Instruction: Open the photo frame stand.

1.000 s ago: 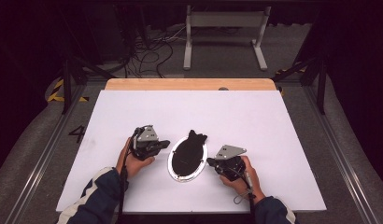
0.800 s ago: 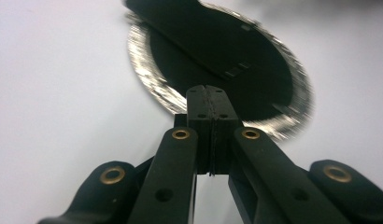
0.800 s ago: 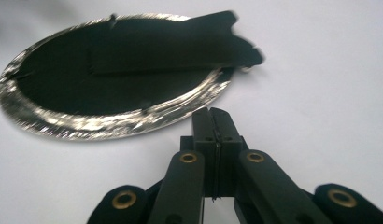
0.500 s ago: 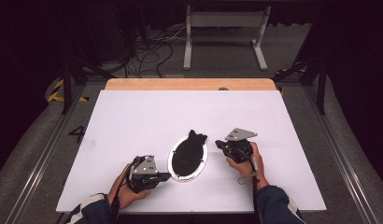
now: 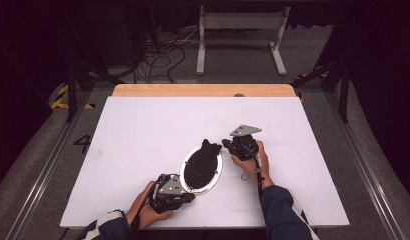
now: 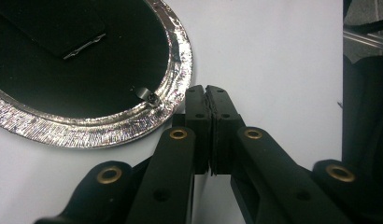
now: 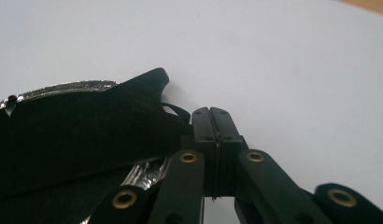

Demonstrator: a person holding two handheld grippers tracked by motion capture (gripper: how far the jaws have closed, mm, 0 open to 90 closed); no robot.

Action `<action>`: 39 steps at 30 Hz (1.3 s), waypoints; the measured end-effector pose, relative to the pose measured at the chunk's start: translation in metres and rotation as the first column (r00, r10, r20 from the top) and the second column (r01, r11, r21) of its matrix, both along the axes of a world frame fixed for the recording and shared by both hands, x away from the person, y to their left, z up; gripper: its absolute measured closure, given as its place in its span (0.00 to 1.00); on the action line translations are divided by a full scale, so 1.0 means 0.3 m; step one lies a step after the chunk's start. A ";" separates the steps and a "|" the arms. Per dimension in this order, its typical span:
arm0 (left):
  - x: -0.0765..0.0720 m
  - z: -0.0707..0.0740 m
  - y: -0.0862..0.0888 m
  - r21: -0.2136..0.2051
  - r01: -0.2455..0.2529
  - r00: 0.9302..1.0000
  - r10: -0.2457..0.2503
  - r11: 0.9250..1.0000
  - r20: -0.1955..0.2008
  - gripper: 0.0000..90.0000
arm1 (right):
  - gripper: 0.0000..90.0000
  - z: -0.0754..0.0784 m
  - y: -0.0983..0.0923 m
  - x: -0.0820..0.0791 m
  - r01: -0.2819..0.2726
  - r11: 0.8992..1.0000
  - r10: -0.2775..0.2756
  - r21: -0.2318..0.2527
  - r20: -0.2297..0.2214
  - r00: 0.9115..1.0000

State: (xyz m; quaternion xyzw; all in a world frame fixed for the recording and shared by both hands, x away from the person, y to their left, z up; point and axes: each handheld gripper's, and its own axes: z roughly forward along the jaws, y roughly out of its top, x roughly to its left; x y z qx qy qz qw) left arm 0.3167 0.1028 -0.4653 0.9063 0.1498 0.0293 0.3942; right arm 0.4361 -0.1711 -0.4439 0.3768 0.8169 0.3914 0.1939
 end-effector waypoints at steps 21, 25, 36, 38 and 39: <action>0.011 0.000 -0.008 0.016 -0.037 0.999 0.036 0.999 0.034 1.00 | 1.00 -0.040 0.101 0.108 0.012 0.997 -0.016 -0.076 -0.053 0.998; 0.009 0.002 -0.007 0.029 -0.034 0.998 0.033 0.999 0.047 1.00 | 1.00 -0.035 0.093 0.107 0.002 0.997 -0.007 -0.082 -0.069 0.998; 0.025 0.007 0.043 0.036 -0.089 0.995 0.088 0.995 0.039 1.00 | 1.00 -0.024 0.025 0.077 -0.040 0.996 0.031 -0.078 -0.119 0.992; 0.027 0.008 0.044 0.044 -0.092 0.995 0.090 0.995 0.047 1.00 | 1.00 -0.022 0.016 0.069 -0.048 0.995 0.037 -0.086 -0.122 0.992; 0.029 0.009 0.045 0.047 -0.091 0.995 0.089 0.995 0.051 1.00 | 1.00 -0.021 0.010 0.064 -0.048 0.995 0.037 -0.091 -0.122 0.992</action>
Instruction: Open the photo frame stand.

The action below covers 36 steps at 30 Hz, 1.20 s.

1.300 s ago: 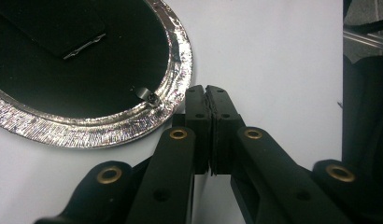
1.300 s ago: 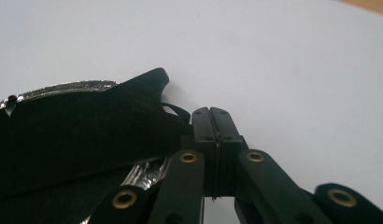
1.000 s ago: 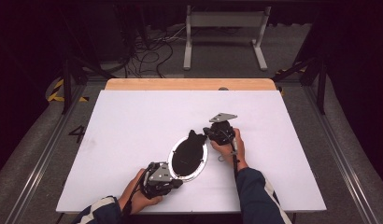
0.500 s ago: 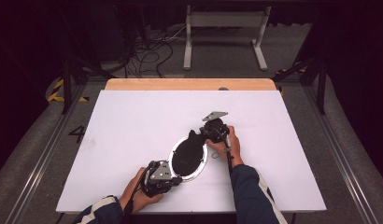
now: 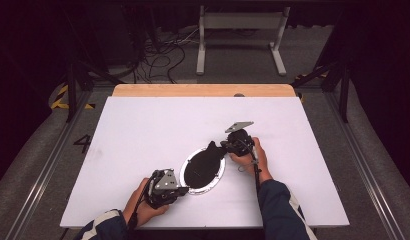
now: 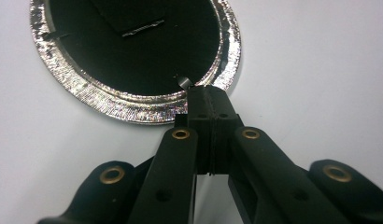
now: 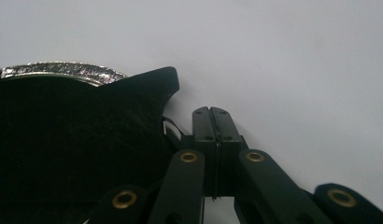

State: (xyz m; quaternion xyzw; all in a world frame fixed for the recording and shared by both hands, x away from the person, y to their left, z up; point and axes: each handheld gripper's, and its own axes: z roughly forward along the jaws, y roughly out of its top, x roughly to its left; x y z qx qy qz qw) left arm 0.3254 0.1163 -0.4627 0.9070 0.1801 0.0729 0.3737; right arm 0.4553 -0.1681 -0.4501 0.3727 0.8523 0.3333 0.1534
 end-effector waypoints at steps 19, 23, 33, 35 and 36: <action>0.078 0.001 0.024 0.008 -0.087 0.996 0.087 0.996 0.013 1.00 | 1.00 -0.006 -0.127 -0.179 -0.022 1.000 0.022 0.017 0.007 1.000; 0.090 0.003 0.018 0.018 -0.094 0.995 0.094 0.995 0.031 1.00 | 1.00 -0.007 -0.138 -0.199 -0.011 1.000 0.011 0.016 0.014 1.000; 0.146 0.008 0.021 0.022 -0.091 0.996 0.091 0.996 0.017 1.00 | 1.00 -0.010 -0.148 -0.210 0.004 1.000 -0.005 0.030 0.017 1.000; 0.156 0.008 0.023 0.019 -0.091 0.996 0.090 0.996 0.011 1.00 | 1.00 -0.010 -0.152 -0.214 0.006 0.999 -0.007 0.031 0.013 1.000; 0.177 0.007 0.027 0.009 -0.094 0.996 0.094 0.996 -0.006 1.00 | 1.00 -0.011 -0.154 -0.215 0.005 0.999 -0.005 0.033 0.016 1.000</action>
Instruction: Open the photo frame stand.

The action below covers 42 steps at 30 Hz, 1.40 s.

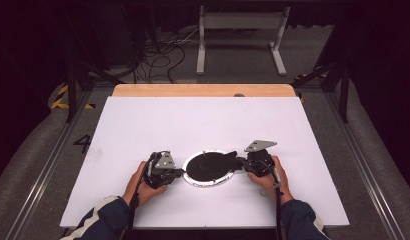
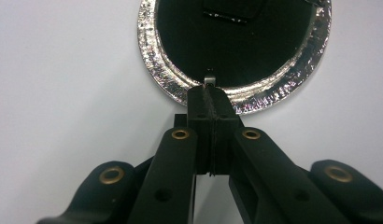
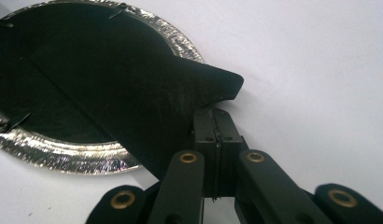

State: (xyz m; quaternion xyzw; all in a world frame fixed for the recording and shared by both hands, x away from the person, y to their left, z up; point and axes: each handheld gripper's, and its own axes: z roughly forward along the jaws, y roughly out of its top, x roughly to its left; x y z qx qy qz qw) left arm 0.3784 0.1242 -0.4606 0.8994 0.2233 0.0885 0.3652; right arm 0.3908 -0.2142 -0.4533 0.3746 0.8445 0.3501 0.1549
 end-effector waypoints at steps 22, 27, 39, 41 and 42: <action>0.043 0.053 0.031 -0.029 0.048 0.999 -0.047 0.998 0.007 0.99 | 1.00 0.010 0.017 -0.080 -0.088 0.994 0.088 -0.059 -0.006 0.996; -0.015 0.037 -0.023 0.018 0.163 0.987 -0.162 0.987 -0.018 0.98 | 1.00 0.011 0.019 -0.086 -0.100 0.994 0.099 -0.053 -0.018 0.995; 0.013 0.014 -0.051 0.074 0.110 0.993 -0.113 0.991 0.036 0.98 | 1.00 0.020 0.050 -0.122 -0.188 0.980 0.185 -0.064 -0.061 0.981; 0.026 0.010 -0.048 0.067 0.080 0.995 -0.083 0.995 0.047 0.98 | 1.00 0.019 0.059 -0.132 -0.200 0.978 0.196 -0.062 -0.063 0.979; 0.032 0.010 -0.046 0.065 0.069 0.996 -0.073 0.995 0.047 0.97 | 1.00 0.018 0.063 -0.138 -0.211 0.976 0.207 -0.059 -0.064 0.976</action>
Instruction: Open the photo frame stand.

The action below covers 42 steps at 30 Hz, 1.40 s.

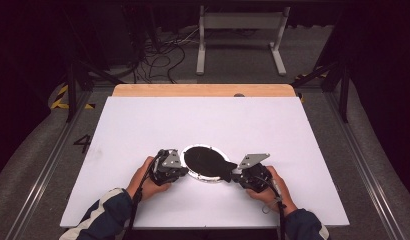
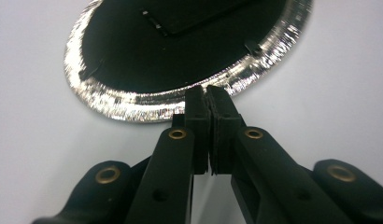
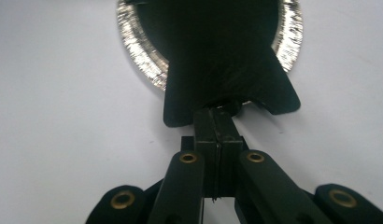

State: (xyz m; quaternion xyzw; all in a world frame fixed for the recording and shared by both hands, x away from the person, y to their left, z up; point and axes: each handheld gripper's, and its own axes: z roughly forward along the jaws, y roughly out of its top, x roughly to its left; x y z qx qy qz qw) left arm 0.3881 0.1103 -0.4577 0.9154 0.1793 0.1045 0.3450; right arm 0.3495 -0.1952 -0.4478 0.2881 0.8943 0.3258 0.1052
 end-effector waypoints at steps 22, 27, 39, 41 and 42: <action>0.091 -0.006 0.003 -0.091 -0.076 0.997 0.076 0.993 -0.003 0.97 | 1.00 0.020 0.104 -0.075 -0.101 0.994 0.099 0.044 0.047 0.994; 0.045 -0.010 -0.004 -0.092 -0.026 0.999 0.023 0.995 -0.030 0.97 | 1.00 0.052 0.064 -0.067 -0.035 0.999 0.031 0.036 0.112 0.993; 0.016 -0.017 -0.046 -0.076 0.003 1.000 -0.005 0.997 -0.019 0.98 | 1.00 -0.001 -0.007 -0.004 0.075 0.997 -0.073 -0.010 0.086 0.994; 0.015 -0.016 -0.051 -0.063 -0.001 1.000 0.001 0.998 0.000 0.98 | 1.00 -0.009 0.007 -0.008 0.050 0.999 -0.048 -0.018 0.081 0.996; 0.017 -0.016 -0.053 -0.063 -0.002 1.000 0.003 0.998 0.006 0.98 | 1.00 -0.007 0.012 -0.009 0.044 0.999 -0.042 -0.026 0.081 0.996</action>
